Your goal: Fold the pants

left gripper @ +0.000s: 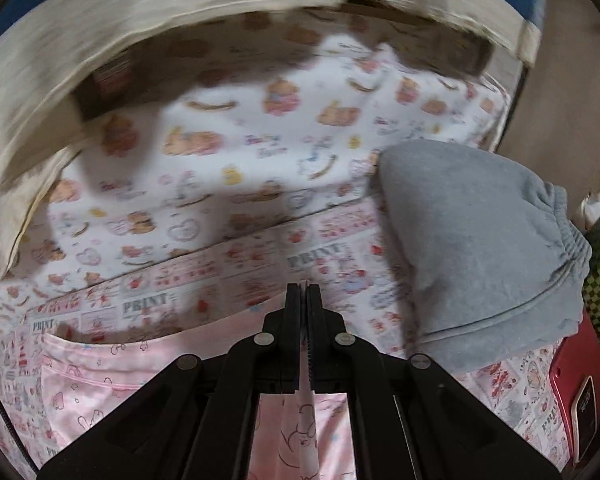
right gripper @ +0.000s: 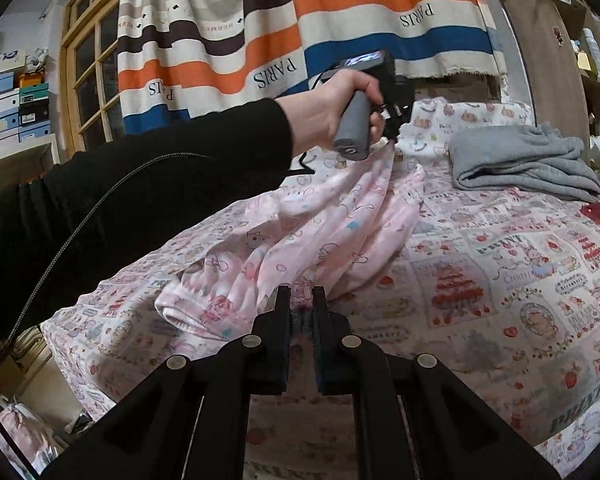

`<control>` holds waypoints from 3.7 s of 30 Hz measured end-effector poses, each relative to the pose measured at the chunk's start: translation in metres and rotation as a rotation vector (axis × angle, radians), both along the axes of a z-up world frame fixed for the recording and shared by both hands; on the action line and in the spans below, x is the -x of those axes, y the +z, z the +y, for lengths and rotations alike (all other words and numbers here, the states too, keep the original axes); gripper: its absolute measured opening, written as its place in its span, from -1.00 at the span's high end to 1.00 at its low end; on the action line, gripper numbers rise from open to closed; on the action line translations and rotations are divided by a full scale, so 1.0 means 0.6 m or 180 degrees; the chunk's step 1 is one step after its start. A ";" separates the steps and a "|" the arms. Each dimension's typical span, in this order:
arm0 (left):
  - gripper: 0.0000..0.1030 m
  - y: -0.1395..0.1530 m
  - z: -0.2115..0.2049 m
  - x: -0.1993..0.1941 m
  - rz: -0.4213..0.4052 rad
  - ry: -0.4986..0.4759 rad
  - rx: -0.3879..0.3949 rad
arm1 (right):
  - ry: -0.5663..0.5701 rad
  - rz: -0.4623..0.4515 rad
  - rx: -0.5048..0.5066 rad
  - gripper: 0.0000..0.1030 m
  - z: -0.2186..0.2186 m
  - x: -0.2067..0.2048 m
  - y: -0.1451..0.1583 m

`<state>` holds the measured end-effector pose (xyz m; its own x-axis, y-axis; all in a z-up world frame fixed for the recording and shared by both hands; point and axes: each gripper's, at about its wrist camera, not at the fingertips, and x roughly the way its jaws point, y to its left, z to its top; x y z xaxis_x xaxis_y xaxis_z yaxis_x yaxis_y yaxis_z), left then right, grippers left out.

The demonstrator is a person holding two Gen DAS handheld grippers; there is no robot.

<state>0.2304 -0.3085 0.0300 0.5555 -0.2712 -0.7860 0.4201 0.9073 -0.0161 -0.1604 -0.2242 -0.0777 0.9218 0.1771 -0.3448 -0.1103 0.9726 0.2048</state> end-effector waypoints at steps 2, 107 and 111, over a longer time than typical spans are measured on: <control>0.94 -0.001 -0.003 0.000 0.0030 0.0021 0.0032 | -0.0003 0.0022 -0.0008 0.82 -0.004 -0.001 -0.002; 0.12 -0.115 0.447 0.583 -0.0870 0.0881 0.0618 | 0.0007 0.0492 -0.0204 0.54 -0.047 0.006 0.001; -0.14 -0.104 0.463 0.586 -0.1022 0.1007 0.0568 | -0.0184 0.0389 -0.0139 0.18 -0.067 0.010 0.011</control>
<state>-0.1213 -0.0308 -0.0325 0.8395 -0.1646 -0.5179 0.1331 0.9863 -0.0977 -0.1666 -0.2645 -0.0709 0.8825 0.1424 -0.4482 -0.0261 0.9664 0.2557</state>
